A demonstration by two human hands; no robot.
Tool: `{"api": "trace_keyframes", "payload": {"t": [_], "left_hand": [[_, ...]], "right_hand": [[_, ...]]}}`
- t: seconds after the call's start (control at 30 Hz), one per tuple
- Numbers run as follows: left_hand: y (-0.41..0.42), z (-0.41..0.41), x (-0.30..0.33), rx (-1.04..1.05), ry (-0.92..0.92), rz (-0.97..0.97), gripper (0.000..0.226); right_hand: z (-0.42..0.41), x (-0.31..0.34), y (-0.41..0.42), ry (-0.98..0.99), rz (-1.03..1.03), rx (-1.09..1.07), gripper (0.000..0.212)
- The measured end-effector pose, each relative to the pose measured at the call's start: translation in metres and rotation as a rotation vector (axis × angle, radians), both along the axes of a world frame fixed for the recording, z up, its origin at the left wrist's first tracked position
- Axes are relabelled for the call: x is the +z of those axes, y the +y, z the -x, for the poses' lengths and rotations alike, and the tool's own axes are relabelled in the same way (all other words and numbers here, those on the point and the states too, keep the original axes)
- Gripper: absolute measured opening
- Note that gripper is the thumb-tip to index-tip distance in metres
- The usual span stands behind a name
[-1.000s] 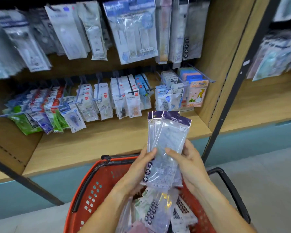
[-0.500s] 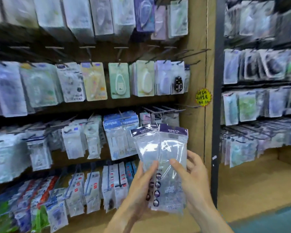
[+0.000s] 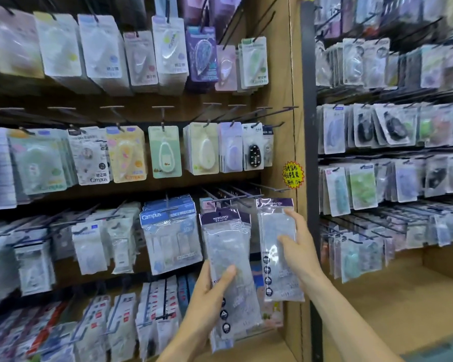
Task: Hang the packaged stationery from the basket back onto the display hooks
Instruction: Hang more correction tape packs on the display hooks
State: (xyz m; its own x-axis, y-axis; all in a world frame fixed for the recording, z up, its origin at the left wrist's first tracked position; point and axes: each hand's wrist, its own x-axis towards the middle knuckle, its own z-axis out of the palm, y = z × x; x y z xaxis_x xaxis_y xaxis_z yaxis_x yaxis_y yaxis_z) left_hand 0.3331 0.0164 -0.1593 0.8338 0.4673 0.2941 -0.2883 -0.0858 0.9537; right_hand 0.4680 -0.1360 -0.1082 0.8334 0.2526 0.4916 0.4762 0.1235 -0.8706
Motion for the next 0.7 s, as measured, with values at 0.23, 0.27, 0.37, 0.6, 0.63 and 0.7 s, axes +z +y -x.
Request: {"api": "trace_keyframes", "payload": {"t": [0.23,0.27,0.37,0.6,0.63,0.7], "left_hand": [[-0.008,-0.009,0.0,0.038,0.05,-0.054,0.062],[-0.009,-0.01,0.0,0.042,0.055,-0.061,0.056],[-0.013,-0.01,0.002,0.028,0.064,-0.058,0.043],[-0.014,-0.011,0.001,0.049,0.079,-0.125,0.043],[-0.014,-0.011,0.0,0.051,0.081,-0.135,0.042],[-0.013,-0.012,0.001,0.052,0.088,-0.14,0.037]], "right_hand": [[-0.021,0.009,-0.001,-0.001,0.091,0.003,0.073],[-0.023,0.009,0.0,0.003,0.1,0.008,0.074],[-0.026,0.01,0.001,0.026,0.143,0.033,0.073],[-0.043,0.008,0.007,-0.001,0.219,-0.01,0.068],[-0.046,0.007,0.009,-0.009,0.232,-0.017,0.067],[-0.052,0.004,0.01,-0.027,0.261,-0.036,0.065]]}}
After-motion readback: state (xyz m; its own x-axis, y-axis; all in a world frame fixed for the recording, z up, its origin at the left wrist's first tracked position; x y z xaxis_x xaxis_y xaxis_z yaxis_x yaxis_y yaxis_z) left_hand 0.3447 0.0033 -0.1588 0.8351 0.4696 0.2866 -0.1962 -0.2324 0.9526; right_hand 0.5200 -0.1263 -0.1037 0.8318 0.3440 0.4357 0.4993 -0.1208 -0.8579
